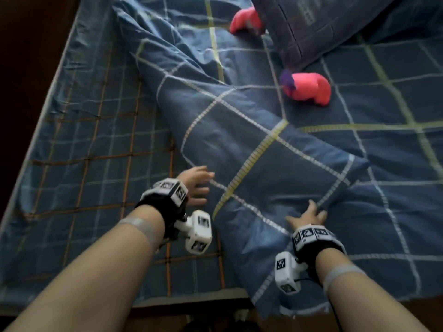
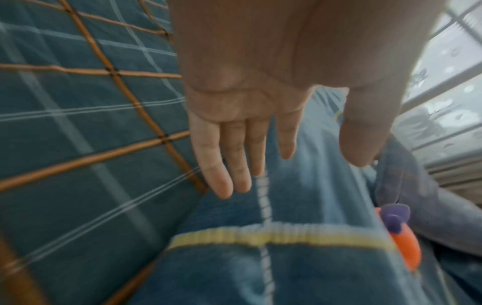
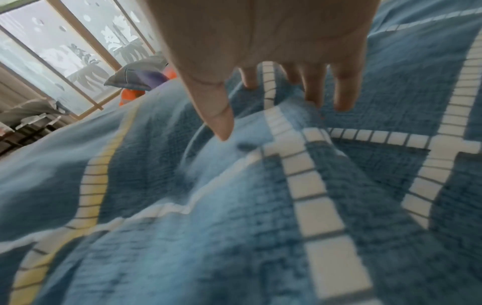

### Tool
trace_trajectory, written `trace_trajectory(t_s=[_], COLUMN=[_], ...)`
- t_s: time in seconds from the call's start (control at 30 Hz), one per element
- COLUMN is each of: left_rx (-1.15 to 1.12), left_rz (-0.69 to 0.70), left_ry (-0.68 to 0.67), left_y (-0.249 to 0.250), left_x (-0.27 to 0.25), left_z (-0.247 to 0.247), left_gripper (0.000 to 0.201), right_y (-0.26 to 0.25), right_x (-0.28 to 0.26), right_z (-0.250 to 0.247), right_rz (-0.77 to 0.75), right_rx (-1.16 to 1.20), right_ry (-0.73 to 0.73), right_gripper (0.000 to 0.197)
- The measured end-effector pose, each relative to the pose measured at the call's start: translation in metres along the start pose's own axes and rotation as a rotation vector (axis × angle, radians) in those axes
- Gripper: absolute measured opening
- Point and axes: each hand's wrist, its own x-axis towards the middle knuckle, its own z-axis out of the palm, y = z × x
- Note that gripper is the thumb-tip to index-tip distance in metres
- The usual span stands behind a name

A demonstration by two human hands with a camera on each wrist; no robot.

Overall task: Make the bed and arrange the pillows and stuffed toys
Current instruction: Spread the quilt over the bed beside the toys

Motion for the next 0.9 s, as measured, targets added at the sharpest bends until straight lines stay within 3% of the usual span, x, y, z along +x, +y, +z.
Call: trace_trajectory(t_s=[0.1,0.2,0.3,0.4,0.47,0.53,0.57,0.67,0.73,0.83,0.9], left_rx=[0.102,0.154,0.157,0.105,0.098,0.059,0.038,-0.003,-0.051,-0.218,-0.226], left_rz=[-0.088,-0.073,0.021,0.107,0.156,0.198,0.221,0.291,0.385,0.57,0.597], left_ry=[0.007,-0.017,-0.004,-0.016,-0.019,-0.027,-0.04,-0.066,-0.088,-0.093,0.053], left_y=[-0.047,-0.063,-0.059,-0.052,-0.05,-0.048,-0.046,-0.045,-0.048,-0.065,-0.088], left_x=[0.003,0.001,-0.006,-0.018,-0.027,-0.038,-0.044,-0.065,-0.081,-0.105,-0.116], left_z=[-0.004,-0.008,-0.017,-0.027,-0.035,-0.044,-0.049,-0.071,-0.094,-0.144,-0.186], left_gripper=[0.02,0.017,0.013,0.012,0.012,0.014,0.016,0.03,0.053,0.094,0.11], right_y=[0.005,-0.005,-0.019,-0.023,-0.036,-0.056,-0.066,-0.086,-0.095,-0.107,-0.109], right_x=[0.006,0.008,0.004,0.006,-0.011,-0.04,-0.058,-0.122,-0.16,-0.213,-0.24], right_z=[0.003,0.0,-0.012,-0.013,-0.004,0.015,0.027,0.068,0.098,0.146,0.18], right_rz=[0.014,0.075,0.211,0.225,0.099,-0.055,-0.169,-0.527,-0.698,-0.815,-0.904], right_rx=[0.142,0.297,0.4,0.512,0.488,0.477,0.528,0.456,0.179,-0.155,-0.288], right_ry=[-0.01,0.07,0.122,0.002,-0.095,-0.069,-0.07,-0.167,-0.309,-0.432,-0.496], right_gripper=[0.101,0.108,0.106,0.086,0.069,0.049,0.047,0.077,0.09,0.085,0.078])
